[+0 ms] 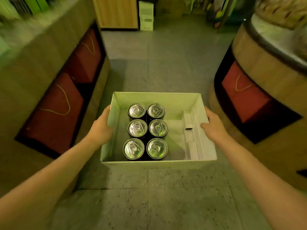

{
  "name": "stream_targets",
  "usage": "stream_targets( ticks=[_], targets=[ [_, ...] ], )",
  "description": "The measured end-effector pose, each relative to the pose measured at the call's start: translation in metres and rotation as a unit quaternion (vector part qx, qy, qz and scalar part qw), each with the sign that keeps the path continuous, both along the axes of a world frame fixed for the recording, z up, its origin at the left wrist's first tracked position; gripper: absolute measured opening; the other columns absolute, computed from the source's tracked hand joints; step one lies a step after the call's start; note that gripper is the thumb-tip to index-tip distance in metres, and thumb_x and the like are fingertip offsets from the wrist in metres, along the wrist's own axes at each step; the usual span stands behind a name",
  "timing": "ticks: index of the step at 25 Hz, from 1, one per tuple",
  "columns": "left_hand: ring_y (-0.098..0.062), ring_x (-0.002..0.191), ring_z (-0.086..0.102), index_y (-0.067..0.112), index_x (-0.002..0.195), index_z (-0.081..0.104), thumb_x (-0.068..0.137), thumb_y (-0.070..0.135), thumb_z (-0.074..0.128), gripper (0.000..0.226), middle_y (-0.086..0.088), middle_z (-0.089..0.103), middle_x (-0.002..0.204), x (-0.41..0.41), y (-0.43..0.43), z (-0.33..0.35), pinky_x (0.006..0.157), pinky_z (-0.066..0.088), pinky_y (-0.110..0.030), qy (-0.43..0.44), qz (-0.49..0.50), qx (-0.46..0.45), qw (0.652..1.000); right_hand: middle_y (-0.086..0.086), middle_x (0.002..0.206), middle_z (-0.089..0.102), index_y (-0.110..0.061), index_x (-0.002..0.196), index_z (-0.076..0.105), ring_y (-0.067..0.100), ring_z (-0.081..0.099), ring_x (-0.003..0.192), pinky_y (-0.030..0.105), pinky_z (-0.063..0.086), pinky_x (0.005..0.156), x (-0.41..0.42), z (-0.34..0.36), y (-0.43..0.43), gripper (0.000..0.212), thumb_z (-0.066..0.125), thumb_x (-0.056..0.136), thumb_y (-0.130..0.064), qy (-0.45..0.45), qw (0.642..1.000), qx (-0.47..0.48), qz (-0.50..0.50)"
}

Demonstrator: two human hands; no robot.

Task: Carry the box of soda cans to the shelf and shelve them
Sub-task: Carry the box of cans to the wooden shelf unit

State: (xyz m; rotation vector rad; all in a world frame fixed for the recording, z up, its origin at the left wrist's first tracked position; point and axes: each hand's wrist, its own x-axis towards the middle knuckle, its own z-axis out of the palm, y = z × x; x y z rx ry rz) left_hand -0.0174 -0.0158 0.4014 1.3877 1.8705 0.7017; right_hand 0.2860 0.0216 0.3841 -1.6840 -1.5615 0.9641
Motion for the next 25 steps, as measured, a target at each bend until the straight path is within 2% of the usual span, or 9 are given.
stream_targets(
  ticks=[2,4,8,12,14,17,22,25],
  targets=[
    [-0.022,0.11,0.049,0.027,0.142,0.026,0.08,-0.007,0.052,0.076,-0.002,0.052,0.116,-0.007,0.002,0.085,0.096,0.042,-0.042,-0.002,-0.001,0.002,1.0,0.002,0.123,0.057,-0.014,0.133,0.045,0.017,0.05,0.116,0.012,0.034,0.082,-0.005,0.085,0.006,0.067,0.039,0.075,0.021,-0.02,1.0,0.01,0.003],
    [-0.029,0.114,0.052,0.026,0.14,0.03,0.08,-0.006,0.052,0.072,-0.008,0.055,0.122,-0.014,0.009,0.162,0.097,0.044,-0.045,-0.006,-0.008,0.017,1.0,0.006,0.128,0.057,-0.018,0.134,0.044,0.019,0.05,0.116,0.016,0.033,0.084,-0.011,0.162,0.013,0.067,0.04,0.077,0.018,-0.045,0.999,0.024,0.003],
    [-0.021,0.1,0.047,0.016,0.139,0.034,0.081,-0.008,0.052,0.065,-0.012,0.055,0.121,-0.025,0.022,0.303,0.087,0.041,-0.036,-0.005,-0.007,0.049,0.999,0.008,0.126,0.058,-0.023,0.133,0.045,0.027,0.053,0.115,0.026,0.037,0.083,-0.025,0.306,0.032,0.061,0.04,0.082,0.01,-0.084,0.996,0.026,-0.001],
    [-0.021,0.096,0.044,0.005,0.134,0.039,0.08,-0.012,0.051,0.058,-0.019,0.054,0.118,-0.034,0.032,0.41,0.081,0.041,-0.035,0.005,-0.029,0.082,0.996,0.014,0.126,0.057,-0.011,0.128,0.049,0.03,0.053,0.114,0.033,0.04,0.084,-0.043,0.416,0.044,0.046,0.047,0.085,0.005,-0.119,0.992,0.035,0.019],
    [-0.029,0.101,0.049,0.002,0.134,0.04,0.081,-0.014,0.05,0.056,-0.022,0.053,0.12,-0.039,0.038,0.442,0.083,0.041,-0.038,0.014,-0.03,0.092,0.995,0.016,0.128,0.055,-0.009,0.128,0.047,0.031,0.051,0.116,0.033,0.039,0.083,-0.051,0.45,0.048,0.045,0.047,0.086,0.004,-0.136,0.99,0.042,0.016],
    [-0.039,0.121,0.046,0.005,0.137,0.035,0.079,-0.018,0.049,0.064,-0.021,0.049,0.131,-0.056,0.065,0.461,0.092,0.041,-0.047,0.036,-0.03,0.081,0.996,0.018,0.13,0.052,-0.009,0.131,0.045,0.033,0.048,0.118,0.034,0.038,0.084,-0.059,0.477,0.061,0.047,0.045,0.086,0.007,-0.138,0.988,0.067,0.004],
    [-0.04,0.123,0.045,0.009,0.142,0.029,0.076,-0.021,0.049,0.075,-0.024,0.048,0.132,-0.073,0.12,0.457,0.093,0.043,-0.048,0.04,-0.029,0.062,0.997,0.019,0.129,0.052,-0.008,0.13,0.045,0.034,0.048,0.118,0.04,0.04,0.092,-0.066,0.472,0.105,0.048,0.044,0.085,0.009,-0.125,0.991,0.046,-0.002],
    [-0.039,0.115,0.049,0.008,0.141,0.031,0.076,-0.022,0.048,0.073,-0.025,0.049,0.131,-0.074,0.159,0.443,0.082,0.046,-0.044,0.048,-0.028,0.058,0.997,0.019,0.129,0.052,-0.007,0.13,0.045,0.035,0.048,0.118,0.041,0.041,0.092,-0.069,0.457,0.145,0.048,0.043,0.085,0.009,-0.119,0.992,0.028,0.013]
  ],
)
